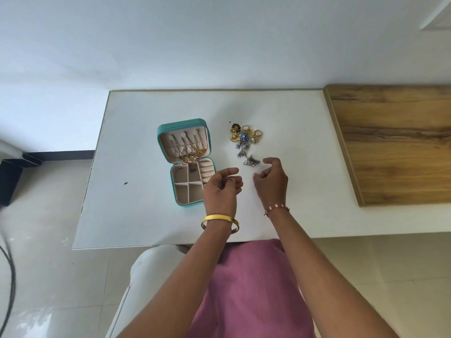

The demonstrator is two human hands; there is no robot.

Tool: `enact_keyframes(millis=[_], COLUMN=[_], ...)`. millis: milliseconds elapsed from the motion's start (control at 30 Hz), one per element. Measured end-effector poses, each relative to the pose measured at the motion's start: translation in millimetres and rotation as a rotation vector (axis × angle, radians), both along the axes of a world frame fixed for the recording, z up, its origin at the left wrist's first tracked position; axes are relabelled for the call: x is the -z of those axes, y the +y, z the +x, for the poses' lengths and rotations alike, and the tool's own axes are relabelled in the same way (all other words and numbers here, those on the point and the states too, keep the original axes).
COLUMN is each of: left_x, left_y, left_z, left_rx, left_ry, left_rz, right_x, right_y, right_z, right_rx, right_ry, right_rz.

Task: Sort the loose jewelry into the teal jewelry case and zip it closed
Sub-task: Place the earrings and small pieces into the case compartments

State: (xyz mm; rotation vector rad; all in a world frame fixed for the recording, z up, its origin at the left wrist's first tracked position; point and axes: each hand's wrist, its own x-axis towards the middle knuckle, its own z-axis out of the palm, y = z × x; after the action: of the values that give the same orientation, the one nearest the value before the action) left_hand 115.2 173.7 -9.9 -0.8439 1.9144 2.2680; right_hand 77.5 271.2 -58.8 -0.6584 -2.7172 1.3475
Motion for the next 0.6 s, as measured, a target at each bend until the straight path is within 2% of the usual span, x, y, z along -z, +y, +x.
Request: enact_keyframes(millis=[100, 200, 300, 467, 600], left_x=[2, 5, 7, 8, 8], left_y=[-1, -1, -2, -9, -15], left_z=[1, 2, 3, 3, 2], left_rx=[0.003, 0.005, 0.008, 0.016, 0.025], left_ry=[-0.010, -0.025, -0.033, -0.052, -0.050], left_rz=[0.000, 0.002, -0.010, -0.012, -0.043], right_x=[-1, 3, 8, 10, 1], right_y=[0, -1, -3, -2, 1], right_z=[-3, -3, -1, 0, -1], right_rx=[-0.083, -0.280, -0.335, -0.222, -0.030], right_ry=[0.003, 0.016, 0.083, 0.089, 0.074], right_rz=[0.040, 0.275, 0.403, 0.274, -0.035])
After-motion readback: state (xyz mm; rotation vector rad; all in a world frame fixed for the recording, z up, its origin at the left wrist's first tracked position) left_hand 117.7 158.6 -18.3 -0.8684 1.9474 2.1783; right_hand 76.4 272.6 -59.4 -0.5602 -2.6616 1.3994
